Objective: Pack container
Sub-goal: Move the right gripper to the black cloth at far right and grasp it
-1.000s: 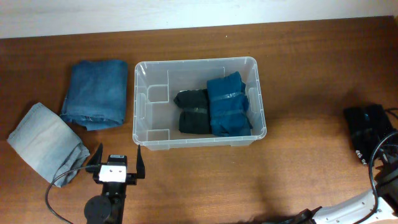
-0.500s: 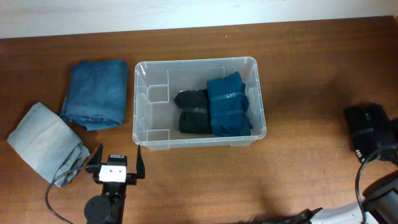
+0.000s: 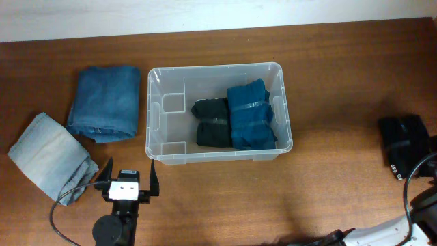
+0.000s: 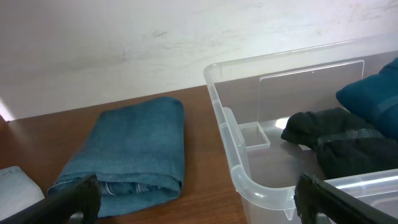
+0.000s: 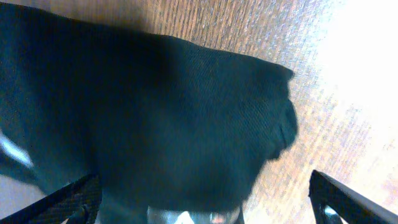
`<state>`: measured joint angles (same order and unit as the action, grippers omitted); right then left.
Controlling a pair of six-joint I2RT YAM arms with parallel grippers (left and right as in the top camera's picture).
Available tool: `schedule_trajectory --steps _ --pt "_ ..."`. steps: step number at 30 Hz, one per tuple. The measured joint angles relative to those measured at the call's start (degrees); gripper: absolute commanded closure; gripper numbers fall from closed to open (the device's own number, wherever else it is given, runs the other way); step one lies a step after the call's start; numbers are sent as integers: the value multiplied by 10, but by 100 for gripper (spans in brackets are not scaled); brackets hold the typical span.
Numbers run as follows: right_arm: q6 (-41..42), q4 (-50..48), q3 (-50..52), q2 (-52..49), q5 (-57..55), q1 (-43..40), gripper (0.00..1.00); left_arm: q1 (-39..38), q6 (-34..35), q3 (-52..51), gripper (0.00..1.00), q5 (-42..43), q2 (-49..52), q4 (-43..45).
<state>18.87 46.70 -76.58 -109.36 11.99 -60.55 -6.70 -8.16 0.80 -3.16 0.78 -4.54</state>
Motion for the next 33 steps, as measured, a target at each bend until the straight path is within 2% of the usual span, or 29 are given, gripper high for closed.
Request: schedule_trajectory --steps 5,6,7,10,13,20,23,26,27,33 --pt "2 -6 0 -26 22 0 2 0 0 0 1 0 0 0" --pt "3 -7 0 -27 25 0 7 0 0 0 1 0 0 0" --pt "3 -7 0 -28 26 0 18 0 0 0 1 0 0 0" --pt "8 -7 0 -30 39 0 32 0 0 0 0 0 0 0" --pt "9 -5 0 -30 43 0 36 0 0 0 1 0 0 0" --pt "9 2 0 -30 44 0 51 0 0 0 1 0 0 0" --pt "9 4 0 -30 44 0 67 0 0 0 1 0 0 0" --pt "5 6 0 -30 42 0 93 0 0 0 1 0 0 0" --pt "7 6 0 -30 43 0 96 0 0 0 1 0 0 0" --pt "-10 13 -7 -31 66 -2 96 0 0 0 1 0 0 0"
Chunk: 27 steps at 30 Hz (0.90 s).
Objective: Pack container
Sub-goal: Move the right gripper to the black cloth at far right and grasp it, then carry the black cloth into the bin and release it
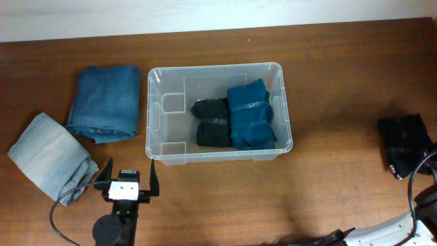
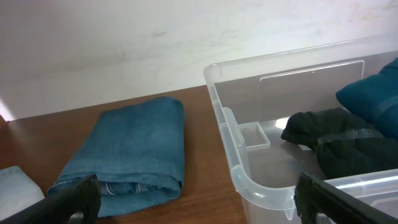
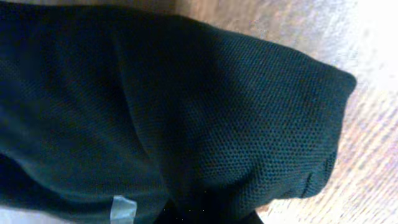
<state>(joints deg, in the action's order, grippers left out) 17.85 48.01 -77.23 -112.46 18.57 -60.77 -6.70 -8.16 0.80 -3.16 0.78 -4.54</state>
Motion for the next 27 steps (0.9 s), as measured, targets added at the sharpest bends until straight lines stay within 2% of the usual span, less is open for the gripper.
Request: schedule_trajectory --steps 8,13,21,27 --pt "-28 27 -17 4 63 5 96 0 0 0 1 0 0 0" --pt "-36 30 -23 56 85 36 96 0 0 0 1 0 0 0" --pt "-45 61 -78 186 139 154 96 0 0 0 1 0 0 0" --pt "-46 87 -145 273 181 278 96 0 0 0 1 0 0 0"
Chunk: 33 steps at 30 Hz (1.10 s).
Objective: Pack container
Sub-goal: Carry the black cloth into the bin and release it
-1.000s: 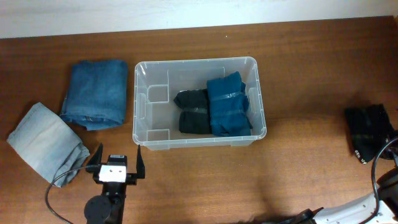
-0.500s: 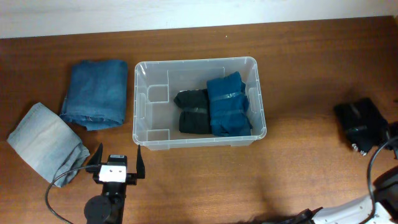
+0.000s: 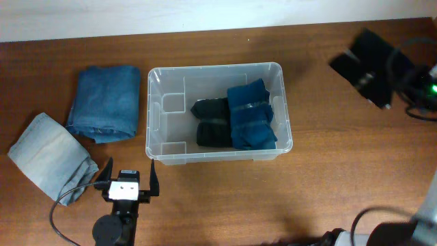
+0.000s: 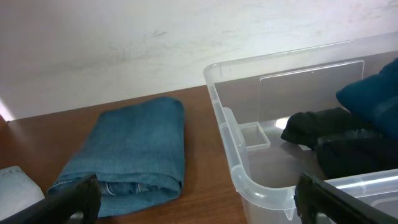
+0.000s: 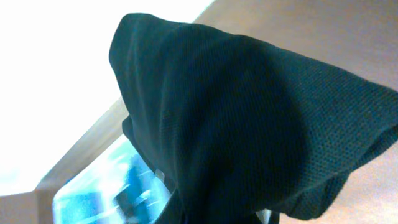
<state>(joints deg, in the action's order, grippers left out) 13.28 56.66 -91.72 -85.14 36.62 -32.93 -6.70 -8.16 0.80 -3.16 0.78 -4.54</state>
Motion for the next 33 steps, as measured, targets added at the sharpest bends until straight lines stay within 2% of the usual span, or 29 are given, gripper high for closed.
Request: schedule_trajectory --steps 5,9,18,23,33 --pt "-8 -10 -37 41 14 148 96 0 0 0 1 0 0 0" --pt "-50 -7 -41 44 13 279 96 0 0 0 1 0 0 0" --pt "-251 9 -41 -10 -130 519 96 0 0 0 1 0 0 0" --pt "-370 -13 -41 -40 -183 579 96 0 0 0 0 0 0 0" --pt "-525 -31 -41 -115 -208 642 96 0 0 0 1 0 0 0"
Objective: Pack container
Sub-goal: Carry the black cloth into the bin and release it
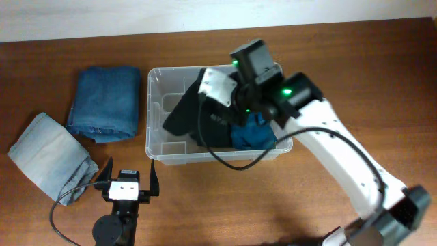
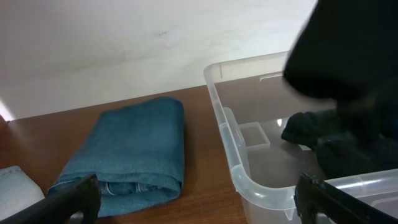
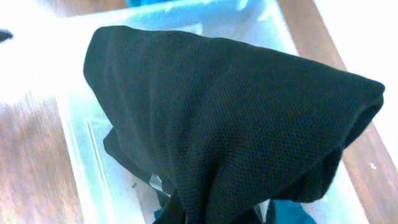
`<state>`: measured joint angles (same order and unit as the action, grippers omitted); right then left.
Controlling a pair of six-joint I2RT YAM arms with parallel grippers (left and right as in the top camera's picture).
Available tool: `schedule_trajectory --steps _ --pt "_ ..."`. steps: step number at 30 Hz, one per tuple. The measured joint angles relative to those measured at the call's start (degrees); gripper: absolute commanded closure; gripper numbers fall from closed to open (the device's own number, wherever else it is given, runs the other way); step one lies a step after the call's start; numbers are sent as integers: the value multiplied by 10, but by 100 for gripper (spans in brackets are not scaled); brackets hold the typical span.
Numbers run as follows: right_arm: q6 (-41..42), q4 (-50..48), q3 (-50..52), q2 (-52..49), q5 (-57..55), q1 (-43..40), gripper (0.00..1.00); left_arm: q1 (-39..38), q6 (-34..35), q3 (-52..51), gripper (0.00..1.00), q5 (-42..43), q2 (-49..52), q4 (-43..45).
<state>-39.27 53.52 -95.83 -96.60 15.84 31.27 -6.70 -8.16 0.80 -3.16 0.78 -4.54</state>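
A clear plastic container (image 1: 153,109) stands mid-table. Inside it lie a folded teal garment (image 1: 254,133) and a black bundle (image 2: 311,127), mostly covered in the overhead view. My right gripper (image 1: 208,102) hangs over the container's left half, shut on a black garment (image 1: 186,115) that drapes down into the box. In the right wrist view the black cloth (image 3: 230,112) hides the fingertips. My left gripper (image 1: 127,179) rests open on the table in front of the container's left corner, holding nothing.
Folded blue jeans (image 1: 106,101) lie left of the container. A folded light-blue garment (image 1: 49,156) lies at the front left, close to the left gripper. The right arm (image 1: 341,164) stretches across the table's right side.
My right gripper held the black garment in the air at the table's back right, outside the container. It now holds it over the container's left half. The left arm has not moved.
The right gripper stood open over the black garment at the table's right edge. Then the cloth filled its wrist view there. Later the garment was lifted at the back right, and now it hangs over the container. The left gripper stayed open throughout.
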Motion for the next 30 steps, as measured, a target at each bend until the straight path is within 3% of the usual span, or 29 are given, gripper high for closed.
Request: schedule_trajectory --steps 12,28,30 --pt "-107 -2 0 -72 -7 39 96 0 0 0 1 0 0 0" --pt "-124 -27 0 -137 -9 49 96 0 0 0 1 0 0 0" --pt "-124 -38 0 -137 -9 51 90 0 0 0 1 0 0 0"
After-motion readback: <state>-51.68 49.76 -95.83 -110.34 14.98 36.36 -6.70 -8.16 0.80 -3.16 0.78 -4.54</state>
